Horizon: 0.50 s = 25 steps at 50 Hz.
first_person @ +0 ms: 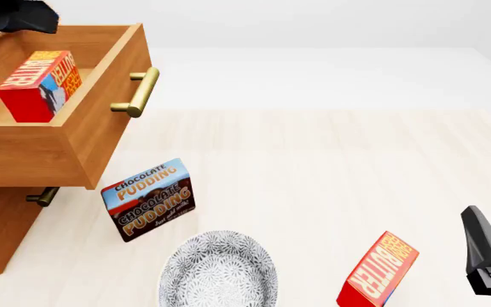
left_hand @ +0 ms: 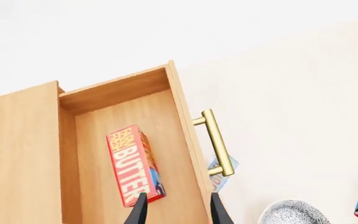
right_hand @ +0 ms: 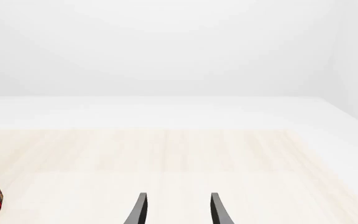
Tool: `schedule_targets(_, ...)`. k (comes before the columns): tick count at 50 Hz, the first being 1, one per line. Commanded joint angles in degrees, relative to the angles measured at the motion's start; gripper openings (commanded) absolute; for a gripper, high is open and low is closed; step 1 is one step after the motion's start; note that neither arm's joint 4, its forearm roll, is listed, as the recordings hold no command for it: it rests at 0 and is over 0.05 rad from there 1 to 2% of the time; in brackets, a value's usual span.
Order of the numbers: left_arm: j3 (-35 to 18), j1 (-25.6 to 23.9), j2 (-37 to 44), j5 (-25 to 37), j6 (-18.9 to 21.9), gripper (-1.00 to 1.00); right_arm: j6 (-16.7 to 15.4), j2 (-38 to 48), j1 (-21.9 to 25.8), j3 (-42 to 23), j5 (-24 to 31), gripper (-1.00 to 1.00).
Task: Put the butter at the front in the top drawer of the cabinet and close it.
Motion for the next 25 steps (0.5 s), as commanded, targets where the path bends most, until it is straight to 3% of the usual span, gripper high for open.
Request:
schedule_targets(1, -1.79, -5.23, 0.84, -2.03, 0.69, 1.0, 0.01, -0.07, 0.0, 0.04, 0.04, 1.0)
schedule_targets(4, -1.96, -9.61, 2.52, -5.07, -0.64, 1.0, 0.01, -0.09, -0.01, 0.04, 0.04, 1.0)
schedule_targets(10, -2.24, -12.34, 4.96, -7.2, -1.38, 1.0, 0.01, -0.08, 0.01, 0.04, 0.04, 1.0)
schedule_targets(22, -10.88, -20.09, 12.97, -12.35, -1.48, 1.0, 0.01, -0.08, -0.01, 0.04, 0.04, 1.0)
schedule_targets(25, -9.34, -21.28, 14.84, -14.4, -1.97, 1.0, 0.01, -0.09, -0.01, 0.04, 0.04, 1.0)
